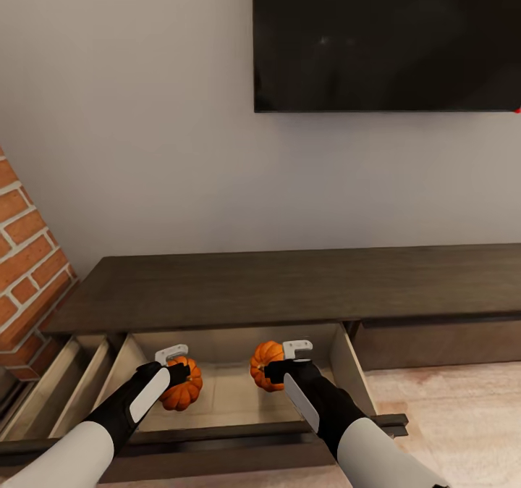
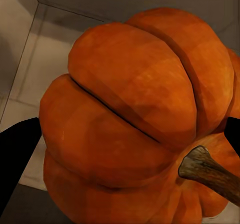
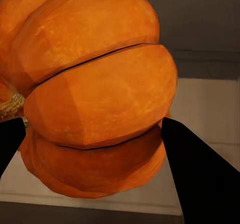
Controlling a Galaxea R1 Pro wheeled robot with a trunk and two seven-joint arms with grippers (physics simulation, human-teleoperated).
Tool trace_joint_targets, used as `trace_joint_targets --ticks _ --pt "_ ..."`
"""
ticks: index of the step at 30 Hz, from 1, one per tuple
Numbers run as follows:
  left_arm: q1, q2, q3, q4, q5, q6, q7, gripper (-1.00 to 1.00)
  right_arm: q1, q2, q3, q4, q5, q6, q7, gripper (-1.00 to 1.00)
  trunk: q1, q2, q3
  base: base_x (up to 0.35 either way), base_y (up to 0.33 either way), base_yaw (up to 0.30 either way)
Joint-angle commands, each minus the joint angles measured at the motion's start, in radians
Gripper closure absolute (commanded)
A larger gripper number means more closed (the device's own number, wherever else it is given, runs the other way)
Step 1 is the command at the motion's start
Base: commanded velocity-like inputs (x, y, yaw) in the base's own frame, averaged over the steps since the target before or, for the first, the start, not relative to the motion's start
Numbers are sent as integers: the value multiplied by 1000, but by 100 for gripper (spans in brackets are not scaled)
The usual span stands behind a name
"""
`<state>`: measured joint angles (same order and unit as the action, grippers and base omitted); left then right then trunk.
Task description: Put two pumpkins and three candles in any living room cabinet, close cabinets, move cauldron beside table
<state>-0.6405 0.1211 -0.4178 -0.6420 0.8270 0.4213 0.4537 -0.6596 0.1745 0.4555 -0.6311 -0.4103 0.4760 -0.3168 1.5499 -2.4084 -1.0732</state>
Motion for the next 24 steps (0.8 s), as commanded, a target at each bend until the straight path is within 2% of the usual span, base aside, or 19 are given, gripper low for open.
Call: trace_joint_targets --ticks 1,5,11,20,24 --pt "-1 2 -7 -2 9 1 10 100 -1 0 3 -1 -9 3 -10 100 0 0 -1 207 0 0" --pt "-1 2 -7 -2 9 1 10 100 -1 0 3 -1 -9 3 -10 100 0 0 -1 186 0 0" --pt "-1 2 -7 -2 9 1 10 100 -1 0 3 -1 -9 14 -12 100 0 0 -1 29 0 0" --pt "-1 6 -7 -2 10 5 9 100 -1 0 2 0 -10 24 -21 100 35 -63 -29 1 0 0" --pt "-1 11 -6 -3 17 12 8 100 -7 0 1 0 -24 39 -23 100 50 -91 -42 0 0 0"
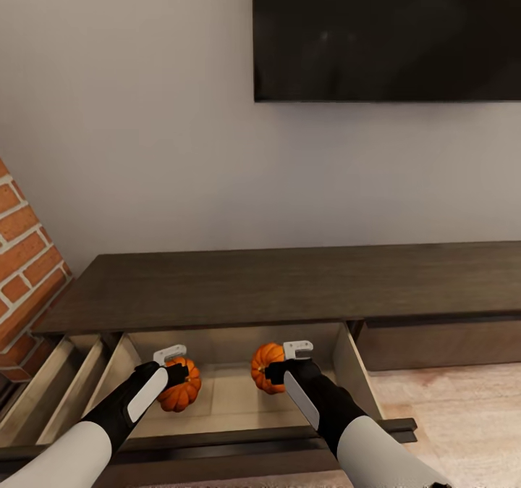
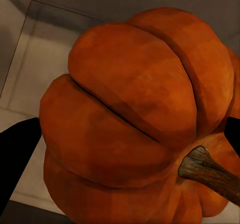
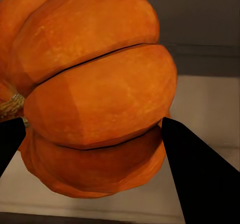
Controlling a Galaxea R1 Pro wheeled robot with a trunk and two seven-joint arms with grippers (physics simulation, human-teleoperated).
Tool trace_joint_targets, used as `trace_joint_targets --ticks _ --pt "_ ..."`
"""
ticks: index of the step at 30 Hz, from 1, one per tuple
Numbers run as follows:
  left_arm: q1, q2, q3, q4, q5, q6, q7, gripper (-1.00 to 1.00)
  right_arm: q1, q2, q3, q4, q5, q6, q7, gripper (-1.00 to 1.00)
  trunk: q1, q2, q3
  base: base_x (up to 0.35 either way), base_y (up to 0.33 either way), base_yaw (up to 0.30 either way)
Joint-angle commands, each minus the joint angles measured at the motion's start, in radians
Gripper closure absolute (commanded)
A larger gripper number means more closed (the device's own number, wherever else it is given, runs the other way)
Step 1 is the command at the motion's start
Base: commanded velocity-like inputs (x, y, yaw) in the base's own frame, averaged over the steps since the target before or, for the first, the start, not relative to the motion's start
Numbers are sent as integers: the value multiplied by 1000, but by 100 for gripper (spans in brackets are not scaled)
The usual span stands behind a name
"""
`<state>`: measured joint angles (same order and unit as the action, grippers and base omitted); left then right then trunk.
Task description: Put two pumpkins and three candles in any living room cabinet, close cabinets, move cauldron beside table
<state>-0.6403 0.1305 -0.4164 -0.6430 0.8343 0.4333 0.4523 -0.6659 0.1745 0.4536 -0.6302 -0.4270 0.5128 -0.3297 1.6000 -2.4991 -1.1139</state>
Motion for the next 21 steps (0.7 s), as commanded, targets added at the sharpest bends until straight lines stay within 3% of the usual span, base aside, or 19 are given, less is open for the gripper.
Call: trace_joint_targets --ticks 1,4,11,21 --pt "-1 3 -7 -3 11 2 9 100 -2 0 3 -2 -10 8 -10 100 0 -1 -5 0 0 0" --pt "-1 5 -1 -3 14 6 9 100 -4 0 2 -3 -13 11 -9 100 2 -2 -16 0 0 0" --pt "-1 8 54 -28 14 57 9 100 -4 0 2 -7 -15 7 -4 100 5 -3 -43 0 0 0" --pt "-1 9 62 -43 14 64 13 100 -4 0 3 -10 -16 3 0 100 9 -6 -82 0 0 0"
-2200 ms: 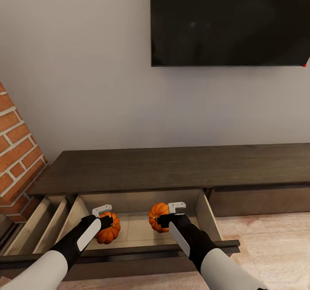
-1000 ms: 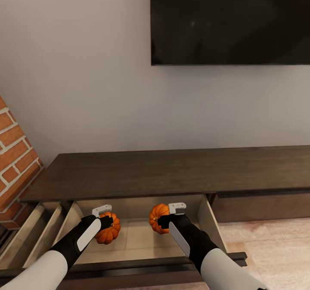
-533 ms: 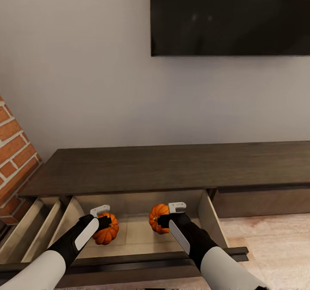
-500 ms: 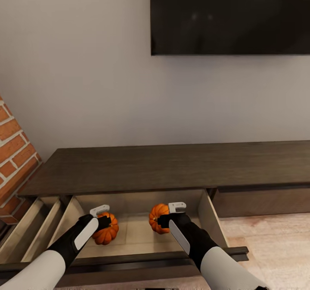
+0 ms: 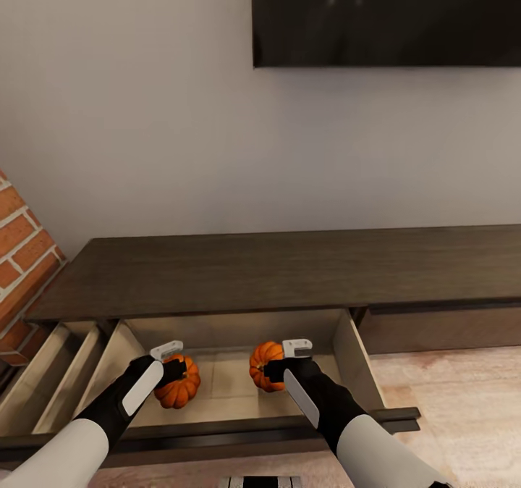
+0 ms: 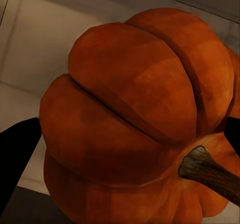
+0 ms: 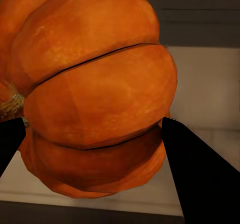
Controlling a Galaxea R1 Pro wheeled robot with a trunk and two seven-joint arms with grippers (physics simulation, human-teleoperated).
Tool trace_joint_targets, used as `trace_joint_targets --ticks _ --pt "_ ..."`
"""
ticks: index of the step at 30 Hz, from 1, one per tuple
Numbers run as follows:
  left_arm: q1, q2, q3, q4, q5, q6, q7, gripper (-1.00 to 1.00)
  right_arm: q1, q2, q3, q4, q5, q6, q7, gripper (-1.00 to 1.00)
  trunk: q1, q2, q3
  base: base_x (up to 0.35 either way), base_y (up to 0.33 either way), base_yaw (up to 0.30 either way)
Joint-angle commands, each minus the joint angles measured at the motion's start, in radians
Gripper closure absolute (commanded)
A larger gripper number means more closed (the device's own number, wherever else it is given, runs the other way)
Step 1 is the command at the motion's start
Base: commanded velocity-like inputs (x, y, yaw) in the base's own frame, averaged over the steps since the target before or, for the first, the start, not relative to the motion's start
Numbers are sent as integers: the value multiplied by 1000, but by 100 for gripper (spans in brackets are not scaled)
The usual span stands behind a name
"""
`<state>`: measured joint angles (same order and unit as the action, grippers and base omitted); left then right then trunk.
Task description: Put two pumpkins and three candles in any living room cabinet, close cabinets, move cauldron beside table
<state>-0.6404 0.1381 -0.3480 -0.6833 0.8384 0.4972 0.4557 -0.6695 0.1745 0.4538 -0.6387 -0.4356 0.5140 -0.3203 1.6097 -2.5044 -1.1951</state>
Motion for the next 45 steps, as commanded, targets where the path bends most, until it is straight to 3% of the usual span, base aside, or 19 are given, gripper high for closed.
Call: trace_joint_targets --ticks 1,9,14,19,27,28,31,32,45 --pt "-1 1 -6 -2 10 0 11 100 -1 0 3 -1 -8 2 -10 100 0 -1 -5 0 0 0" --pt "-1 -1 -6 -4 10 0 14 100 -1 0 3 -1 -8 3 -10 100 4 -3 -36 0 0 0" --pt "-1 -1 -6 -5 10 0 14 100 -1 0 3 -1 -8 3 -10 100 4 -3 -36 0 0 0" --pt "-1 -2 -6 -5 10 0 14 100 -1 0 3 -1 -8 3 -10 100 6 -4 -55 0 0 0" --pt "-1 -3 -6 -6 10 -1 15 100 -1 0 3 -1 -8 3 -10 100 6 -4 -55 0 0 0" --pt "-1 -3 -6 -6 10 -1 15 100 -1 0 3 -1 -8 3 -10 -100 6 -4 -55 0 0 0" --pt "-1 -3 -7 -6 10 -1 15 100 -1 0 3 -1 -8 3 -10 -100 6 -4 -55 0 0 0" --pt "-1 -3 -7 -6 10 -1 15 -100 -1 0 3 -1 -8 3 -10 -100 6 -4 -55 0 0 0" --pt "-1 0 -6 -6 11 -2 15 -100 -1 0 3 0 -8 3 -10 -100 6 -4 -55 0 0 0"
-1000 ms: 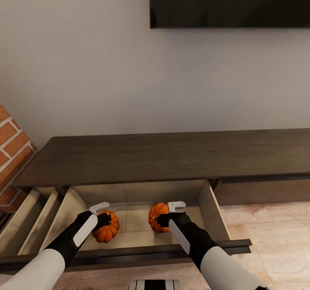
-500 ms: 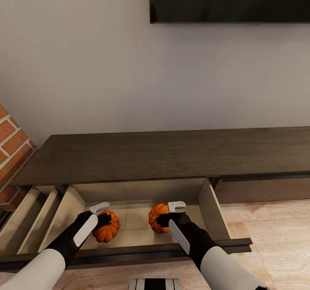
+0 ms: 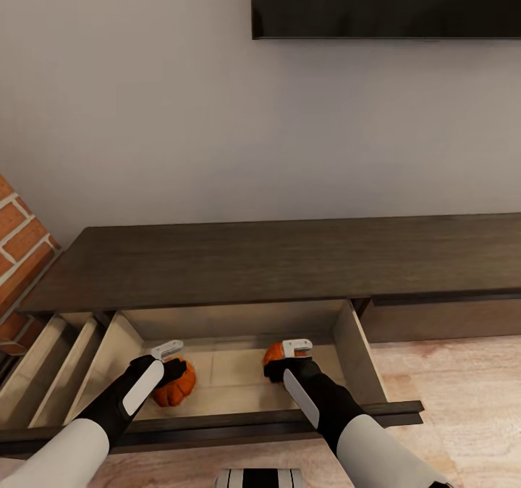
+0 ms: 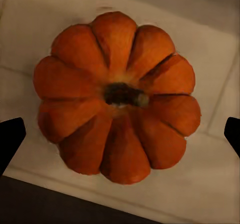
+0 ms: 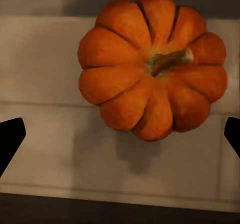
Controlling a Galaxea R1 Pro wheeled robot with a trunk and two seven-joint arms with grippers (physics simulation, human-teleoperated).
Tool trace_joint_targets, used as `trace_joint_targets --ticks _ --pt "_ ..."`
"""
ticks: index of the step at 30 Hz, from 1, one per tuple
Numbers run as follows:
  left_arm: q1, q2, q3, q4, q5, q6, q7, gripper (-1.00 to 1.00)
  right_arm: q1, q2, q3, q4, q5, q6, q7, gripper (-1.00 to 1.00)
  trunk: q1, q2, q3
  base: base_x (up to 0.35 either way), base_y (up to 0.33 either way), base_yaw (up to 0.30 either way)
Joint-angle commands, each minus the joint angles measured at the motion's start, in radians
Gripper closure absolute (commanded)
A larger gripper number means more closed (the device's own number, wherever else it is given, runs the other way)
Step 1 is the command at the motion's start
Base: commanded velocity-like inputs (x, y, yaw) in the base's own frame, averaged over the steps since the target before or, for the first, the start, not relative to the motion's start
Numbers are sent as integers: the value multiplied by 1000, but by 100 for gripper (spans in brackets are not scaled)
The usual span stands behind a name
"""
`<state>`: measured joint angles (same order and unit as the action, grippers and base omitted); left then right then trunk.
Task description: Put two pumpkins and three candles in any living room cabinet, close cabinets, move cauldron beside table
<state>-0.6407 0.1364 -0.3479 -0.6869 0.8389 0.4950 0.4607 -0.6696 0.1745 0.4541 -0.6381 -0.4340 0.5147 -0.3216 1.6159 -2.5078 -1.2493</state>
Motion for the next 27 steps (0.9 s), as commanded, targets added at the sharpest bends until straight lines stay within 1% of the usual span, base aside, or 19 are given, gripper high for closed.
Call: trace_joint_targets --ticks 1,16,22,26,27 --pt "-1 2 -6 -3 11 0 10 -100 -1 0 3 -1 -9 2 -9 -100 0 0 -1 0 0 0" --pt "-1 1 -6 -3 11 5 12 -100 -1 0 3 0 -9 2 -8 -100 -7 3 57 0 0 0" --pt "-1 3 -5 -32 11 67 13 -100 -1 0 3 0 -9 2 -9 -100 -10 5 80 0 0 0" --pt "-1 3 -5 -36 11 74 13 -100 -1 0 3 0 -10 2 -8 -100 -11 5 96 0 0 0" --pt "-2 3 0 -37 11 75 13 -100 -1 0 3 1 -10 2 -8 -100 -12 6 100 0 0 0"
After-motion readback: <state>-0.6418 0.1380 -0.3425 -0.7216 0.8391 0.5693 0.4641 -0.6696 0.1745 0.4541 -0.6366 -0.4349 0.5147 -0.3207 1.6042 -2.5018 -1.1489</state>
